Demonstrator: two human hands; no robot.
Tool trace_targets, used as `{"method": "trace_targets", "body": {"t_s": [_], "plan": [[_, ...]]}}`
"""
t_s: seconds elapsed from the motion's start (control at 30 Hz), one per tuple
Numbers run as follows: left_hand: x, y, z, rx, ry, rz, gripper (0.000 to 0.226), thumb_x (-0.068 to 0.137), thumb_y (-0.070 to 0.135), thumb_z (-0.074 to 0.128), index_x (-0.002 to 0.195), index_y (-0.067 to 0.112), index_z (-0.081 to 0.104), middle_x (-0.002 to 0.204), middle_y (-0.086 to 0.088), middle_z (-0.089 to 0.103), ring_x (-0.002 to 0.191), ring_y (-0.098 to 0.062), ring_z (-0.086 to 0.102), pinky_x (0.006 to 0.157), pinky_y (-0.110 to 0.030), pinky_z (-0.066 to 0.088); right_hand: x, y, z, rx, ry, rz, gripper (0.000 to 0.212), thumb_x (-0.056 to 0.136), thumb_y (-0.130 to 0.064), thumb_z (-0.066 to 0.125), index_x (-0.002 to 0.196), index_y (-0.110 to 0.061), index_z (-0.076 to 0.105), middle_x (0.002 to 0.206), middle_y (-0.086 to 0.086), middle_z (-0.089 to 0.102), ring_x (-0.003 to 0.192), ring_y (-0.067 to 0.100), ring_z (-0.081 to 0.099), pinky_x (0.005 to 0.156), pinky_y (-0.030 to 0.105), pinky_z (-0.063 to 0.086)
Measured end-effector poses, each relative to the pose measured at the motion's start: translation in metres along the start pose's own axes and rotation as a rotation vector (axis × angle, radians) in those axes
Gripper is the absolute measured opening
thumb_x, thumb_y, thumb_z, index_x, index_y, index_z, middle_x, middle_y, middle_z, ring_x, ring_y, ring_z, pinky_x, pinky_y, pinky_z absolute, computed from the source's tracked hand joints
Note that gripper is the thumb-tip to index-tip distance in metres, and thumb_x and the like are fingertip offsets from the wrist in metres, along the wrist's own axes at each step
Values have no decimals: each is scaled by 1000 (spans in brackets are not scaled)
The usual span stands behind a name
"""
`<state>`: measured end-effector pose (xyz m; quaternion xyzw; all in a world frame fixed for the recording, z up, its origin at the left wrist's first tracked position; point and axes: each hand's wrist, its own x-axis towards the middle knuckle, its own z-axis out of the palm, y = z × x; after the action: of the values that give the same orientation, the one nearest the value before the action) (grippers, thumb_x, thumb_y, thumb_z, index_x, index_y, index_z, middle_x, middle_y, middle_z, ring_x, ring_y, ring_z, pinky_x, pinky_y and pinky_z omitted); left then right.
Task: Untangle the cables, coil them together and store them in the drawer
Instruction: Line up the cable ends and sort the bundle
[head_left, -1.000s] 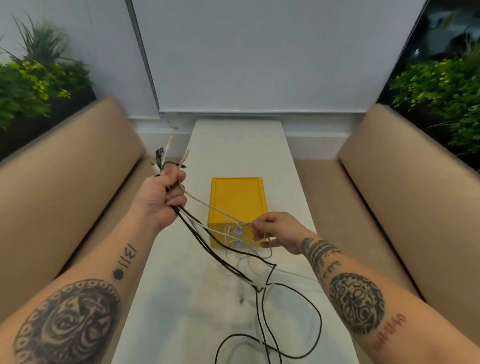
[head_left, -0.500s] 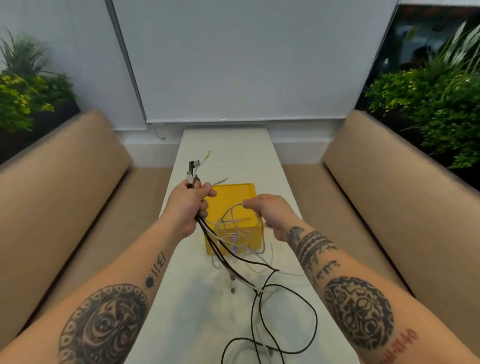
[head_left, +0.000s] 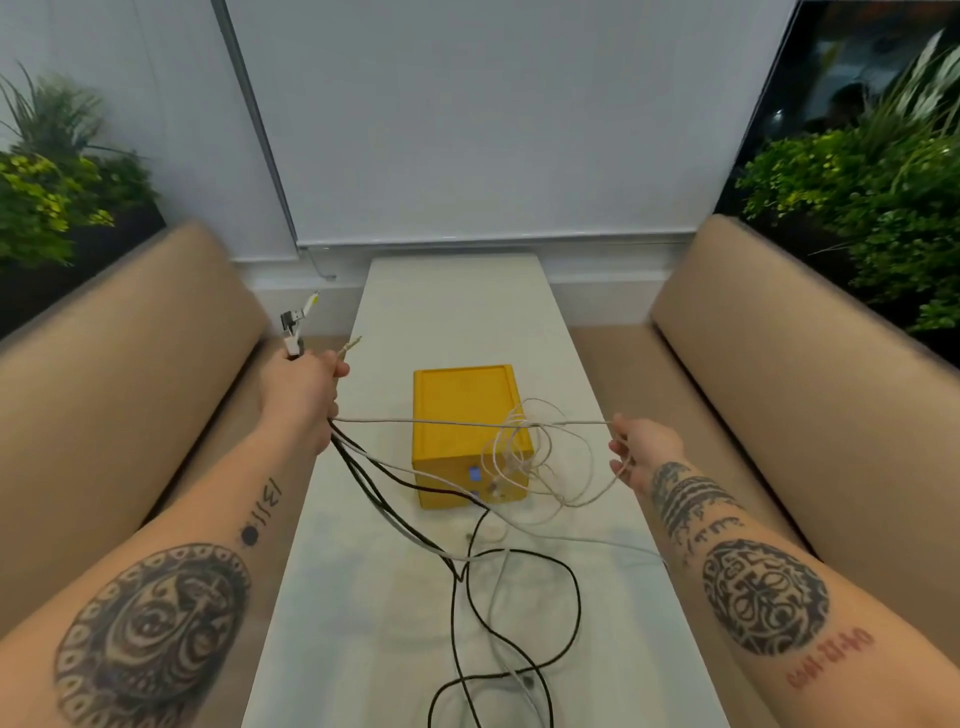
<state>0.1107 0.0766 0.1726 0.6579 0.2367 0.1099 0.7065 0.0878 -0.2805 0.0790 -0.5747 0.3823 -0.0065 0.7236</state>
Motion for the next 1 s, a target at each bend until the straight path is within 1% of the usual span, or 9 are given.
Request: {"method": "trace_targets", "body": {"t_s": [0.1,0.27,0.33,0.4,0.57,0.63,0.7,0.87,1.0], "plan": [[-2,0,1,16,40,32,18,94,9,53,81,20,47,80,-4,62,47,-13,26,46,-25,21,5,14,1,-167,-10,-129,19,100,-26,58,111,-10,61,85,3,60,63,13,53,57,31,45],[-5,3,-2,-43,61,16,22,92,6,53,78,22,48,89,-7,61,46,-13,26,42,-21,20,4,20,-4,-129,-265,-133,19,99,-30,62,102,-11,62,66,-4,39,48,8,27,41,23,24],[-7,1,0,-61,7,19,21,96,7,53,81,21,47,83,-5,62,41,-10,25,40,-19,19,-7,11,4,-216,-362,-230,18,97,-29,64,95,-11,63,65,-3,40,50,9,29,42,22,24],[-10,-2,4,-96,-64,37,20,99,6,53,84,19,46,76,-2,63,36,-6,25,37,-18,19,-17,2,18,-340,-275,-435,19,96,-31,66,88,-13,65,66,-4,49,54,9,37,47,21,31],[-16,3,13,-227,-171,20,25,100,4,53,82,18,43,68,0,63,38,-6,27,36,-18,22,-10,-10,34,-661,-70,-583,16,94,-35,66,90,-20,69,82,-7,66,79,17,61,75,31,48],[-16,8,16,-282,-216,-6,25,101,5,53,82,17,43,65,2,63,39,-6,28,36,-19,22,-7,-3,30,-816,31,-546,16,95,-41,62,100,-26,66,96,-8,66,97,21,59,98,43,42],[-18,14,19,-321,-270,-22,23,101,6,53,84,17,42,64,3,63,39,-6,28,36,-18,22,-10,11,27,-937,86,-588,27,96,-41,61,118,-24,64,114,-4,61,115,23,53,104,47,35],[-30,25,29,-360,-357,-35,32,102,7,52,77,21,38,68,1,60,39,-6,27,35,-17,22,-35,61,43,-872,-259,-895,14,88,-13,62,99,-16,71,98,0,62,93,18,58,90,41,51],[-36,28,28,-372,-398,-62,35,103,7,51,74,22,39,68,1,59,38,-5,27,33,-16,21,-47,86,69,-876,-450,-664,42,97,-27,55,139,-18,54,140,2,52,116,18,56,102,37,47]]}}
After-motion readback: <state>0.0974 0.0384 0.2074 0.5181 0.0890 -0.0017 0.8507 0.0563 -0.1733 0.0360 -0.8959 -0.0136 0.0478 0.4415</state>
